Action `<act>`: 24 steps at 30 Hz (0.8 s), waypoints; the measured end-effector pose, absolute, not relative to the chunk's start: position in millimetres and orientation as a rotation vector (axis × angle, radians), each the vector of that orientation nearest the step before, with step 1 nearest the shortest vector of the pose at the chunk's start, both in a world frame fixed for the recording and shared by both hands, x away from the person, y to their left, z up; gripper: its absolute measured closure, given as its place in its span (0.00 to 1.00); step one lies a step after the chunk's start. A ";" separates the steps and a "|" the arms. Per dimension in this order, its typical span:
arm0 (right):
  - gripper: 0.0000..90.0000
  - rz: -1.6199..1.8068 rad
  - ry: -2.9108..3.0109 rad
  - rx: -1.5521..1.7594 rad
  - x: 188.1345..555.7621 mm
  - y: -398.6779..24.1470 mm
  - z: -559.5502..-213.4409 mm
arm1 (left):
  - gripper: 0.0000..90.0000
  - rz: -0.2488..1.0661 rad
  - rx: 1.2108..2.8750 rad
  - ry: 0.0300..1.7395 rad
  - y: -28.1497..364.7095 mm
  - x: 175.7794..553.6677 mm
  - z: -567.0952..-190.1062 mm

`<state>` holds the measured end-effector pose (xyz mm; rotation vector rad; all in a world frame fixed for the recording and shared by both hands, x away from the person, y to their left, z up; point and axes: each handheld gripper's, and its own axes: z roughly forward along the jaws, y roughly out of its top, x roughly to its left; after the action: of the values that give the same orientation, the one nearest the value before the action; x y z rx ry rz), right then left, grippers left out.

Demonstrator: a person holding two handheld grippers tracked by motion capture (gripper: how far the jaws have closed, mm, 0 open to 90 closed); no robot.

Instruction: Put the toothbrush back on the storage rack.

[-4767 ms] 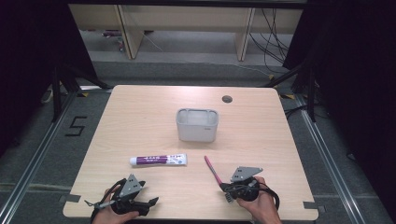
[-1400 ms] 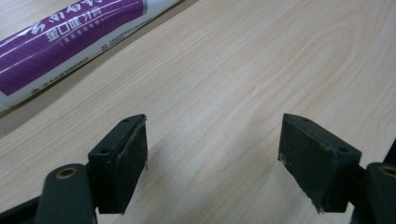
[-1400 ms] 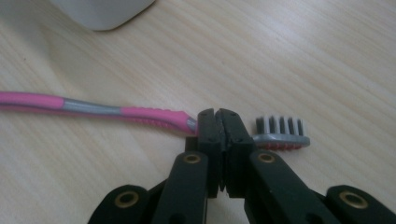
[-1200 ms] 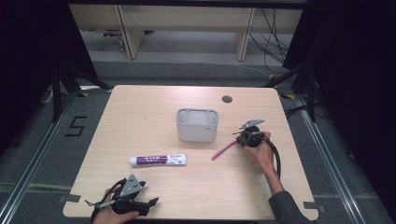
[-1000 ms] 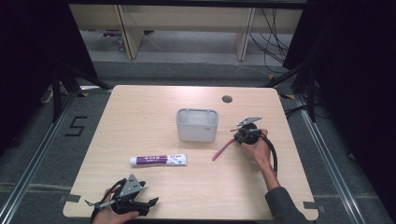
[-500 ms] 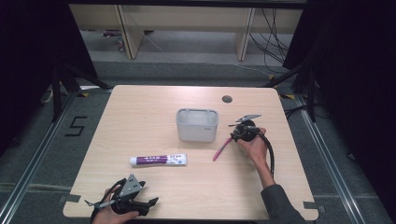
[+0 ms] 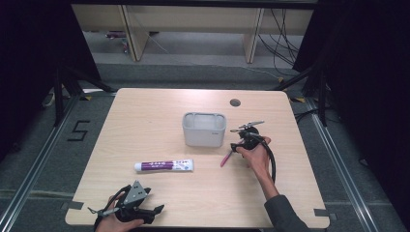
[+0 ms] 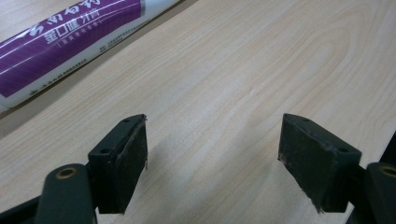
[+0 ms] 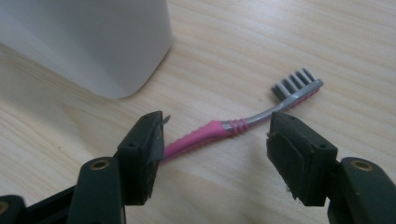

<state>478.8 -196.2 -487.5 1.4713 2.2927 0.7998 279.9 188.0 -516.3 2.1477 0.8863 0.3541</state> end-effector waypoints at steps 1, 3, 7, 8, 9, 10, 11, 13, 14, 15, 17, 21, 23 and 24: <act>0.41 0.800 2.293 1.471 478.8 -196.2 -487.5 | 0.26 0.354 2.156 0.889 188.1 280.0 -515.9; 0.41 0.779 2.306 1.453 478.0 -194.6 -487.7 | 0.26 0.352 2.161 0.882 188.0 279.6 -515.5; 0.40 0.767 2.303 1.465 477.5 -191.4 -489.7 | 0.26 0.351 2.159 0.883 188.1 279.8 -515.6; 0.40 0.741 2.302 1.454 477.6 -190.7 -490.5 | 0.26 0.350 2.160 0.882 188.2 279.7 -515.7; 0.40 0.741 2.302 1.454 477.6 -190.7 -490.5 | 0.26 0.350 2.160 0.882 188.2 279.7 -515.7; 0.40 0.745 2.300 1.461 477.4 -189.9 -491.1 | 0.26 0.350 2.161 0.882 188.1 279.7 -515.7; 0.40 0.732 2.308 1.446 477.8 -190.1 -491.2 | 0.26 0.345 2.161 0.879 187.9 279.5 -515.6; 0.40 0.717 2.316 1.446 476.6 -189.6 -491.4 | 0.26 0.344 2.160 0.879 187.9 279.4 -515.6; 0.41 0.713 2.321 1.436 476.6 -189.7 -491.9 | 0.26 0.350 2.161 0.881 188.1 279.6 -515.6; 0.42 0.712 2.324 1.434 476.1 -190.0 -491.7 | 0.26 0.351 2.160 0.881 188.2 279.7 -515.7; 0.43 0.712 2.330 1.435 475.6 -190.4 -491.7 | 0.26 0.351 2.163 0.874 188.3 280.0 -515.6; 0.47 0.695 2.342 1.435 472.7 -193.8 -490.5 | 0.26 0.341 2.154 0.877 187.1 279.5 -516.1; 0.48 0.701 2.355 1.431 472.4 -196.4 -490.7 | 0.26 0.342 2.153 0.877 187.2 279.6 -516.0; 0.49 0.692 2.358 1.425 472.1 -197.2 -490.2 | 0.26 0.345 2.164 0.872 188.0 279.8 -515.7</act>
<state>472.1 -197.2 -490.2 1.4249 2.3582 0.6922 279.8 188.0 -515.7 2.1636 0.8721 0.3445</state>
